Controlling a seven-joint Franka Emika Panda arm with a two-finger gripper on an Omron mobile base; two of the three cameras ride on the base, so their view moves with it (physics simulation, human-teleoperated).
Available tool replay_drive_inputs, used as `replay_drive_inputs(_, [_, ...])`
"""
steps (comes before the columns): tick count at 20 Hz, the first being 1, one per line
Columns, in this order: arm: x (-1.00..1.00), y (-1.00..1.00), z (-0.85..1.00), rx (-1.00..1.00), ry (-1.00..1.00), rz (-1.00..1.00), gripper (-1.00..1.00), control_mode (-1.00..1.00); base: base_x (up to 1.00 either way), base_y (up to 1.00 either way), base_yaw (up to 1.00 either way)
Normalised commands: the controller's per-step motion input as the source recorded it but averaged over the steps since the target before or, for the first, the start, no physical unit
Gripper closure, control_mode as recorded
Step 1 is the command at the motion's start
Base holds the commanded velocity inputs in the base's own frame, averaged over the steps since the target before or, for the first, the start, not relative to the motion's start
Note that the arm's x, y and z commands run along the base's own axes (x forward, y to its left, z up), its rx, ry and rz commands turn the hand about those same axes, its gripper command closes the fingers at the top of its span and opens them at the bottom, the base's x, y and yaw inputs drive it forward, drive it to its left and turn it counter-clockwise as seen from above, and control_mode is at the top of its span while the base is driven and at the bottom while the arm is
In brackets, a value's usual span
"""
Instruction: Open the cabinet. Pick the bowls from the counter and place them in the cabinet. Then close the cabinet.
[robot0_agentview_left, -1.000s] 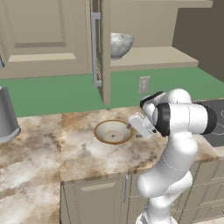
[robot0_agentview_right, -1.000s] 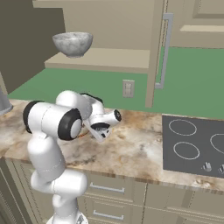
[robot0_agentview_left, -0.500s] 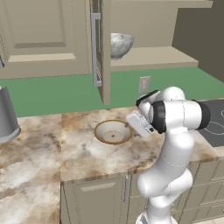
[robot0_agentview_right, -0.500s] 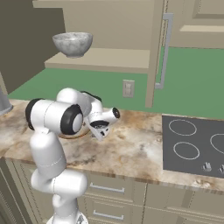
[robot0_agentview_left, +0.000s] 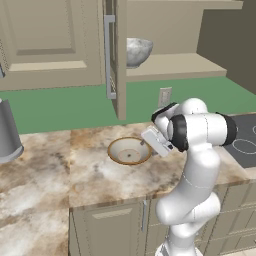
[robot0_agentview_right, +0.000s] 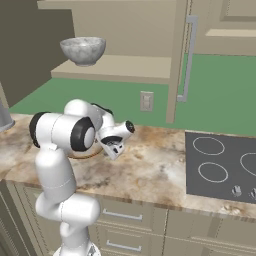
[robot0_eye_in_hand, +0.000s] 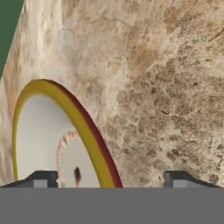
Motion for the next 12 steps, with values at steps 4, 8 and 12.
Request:
replay_drive_inputs(4, [0.04, 0.28, -0.41, 0.0, 0.0, 0.01, -1.0, -1.0, 0.0, 0.0, 0.0])
replay_drive_inputs(8, [0.04, 0.41, -0.43, 0.0, 0.0, 0.0, 1.0, -1.0, 0.0, 0.0, 0.0])
replay_drive_inputs(12, [0.0, 0.36, -0.41, 0.0, 0.0, 0.0, 1.0, -1.0, 0.0, 0.0, 0.0])
